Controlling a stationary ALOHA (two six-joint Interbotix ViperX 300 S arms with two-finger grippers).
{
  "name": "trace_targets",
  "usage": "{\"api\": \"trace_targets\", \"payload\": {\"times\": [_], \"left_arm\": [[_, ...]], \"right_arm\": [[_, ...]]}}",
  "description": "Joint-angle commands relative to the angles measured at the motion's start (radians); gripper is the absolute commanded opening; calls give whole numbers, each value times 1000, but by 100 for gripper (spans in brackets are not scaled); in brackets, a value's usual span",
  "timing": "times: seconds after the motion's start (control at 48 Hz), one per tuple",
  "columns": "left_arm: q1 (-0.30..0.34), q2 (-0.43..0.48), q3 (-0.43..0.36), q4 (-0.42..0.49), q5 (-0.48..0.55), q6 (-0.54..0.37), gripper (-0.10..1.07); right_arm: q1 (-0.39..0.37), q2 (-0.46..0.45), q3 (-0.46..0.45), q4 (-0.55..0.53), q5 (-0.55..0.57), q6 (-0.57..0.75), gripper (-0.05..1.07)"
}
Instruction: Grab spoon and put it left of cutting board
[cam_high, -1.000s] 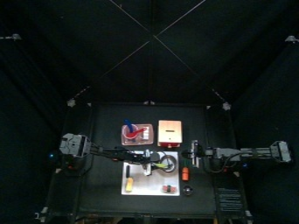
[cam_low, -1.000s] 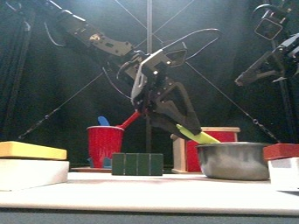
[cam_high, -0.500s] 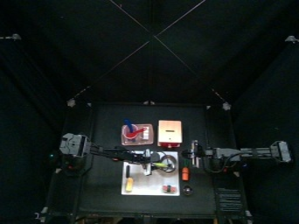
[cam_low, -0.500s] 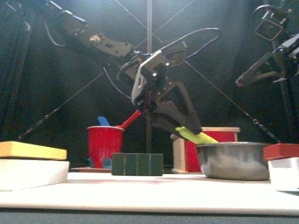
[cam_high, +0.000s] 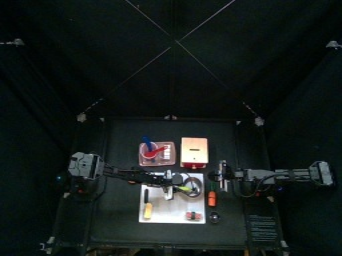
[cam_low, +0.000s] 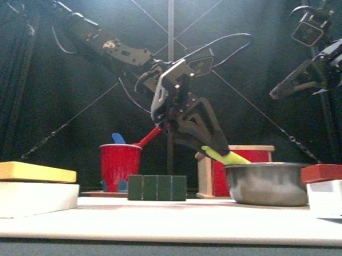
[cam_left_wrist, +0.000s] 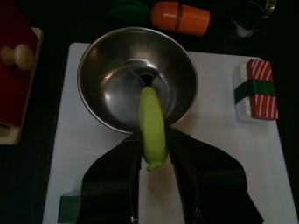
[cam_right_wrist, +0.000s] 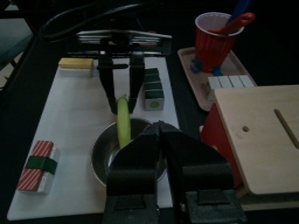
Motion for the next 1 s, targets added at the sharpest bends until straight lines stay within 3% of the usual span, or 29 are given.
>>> {"api": "trace_targets", "payload": {"times": [0.0,0.542,0.75,0.979], "left_arm": [[3,-35,-26,3,0,2,56],[20,-267,40,14,224,-3,56],[20,-400,109,9,291,-9,56],[37,-598,262,0,242,-64,56]], "right_arm": [[-2,5,-9,2,-5,2,0],[-8,3,-11,2,-5,2,0],[-8,5,-11,2,-5,2,0],[-9,5,-11,2,-5,2,0]]}}
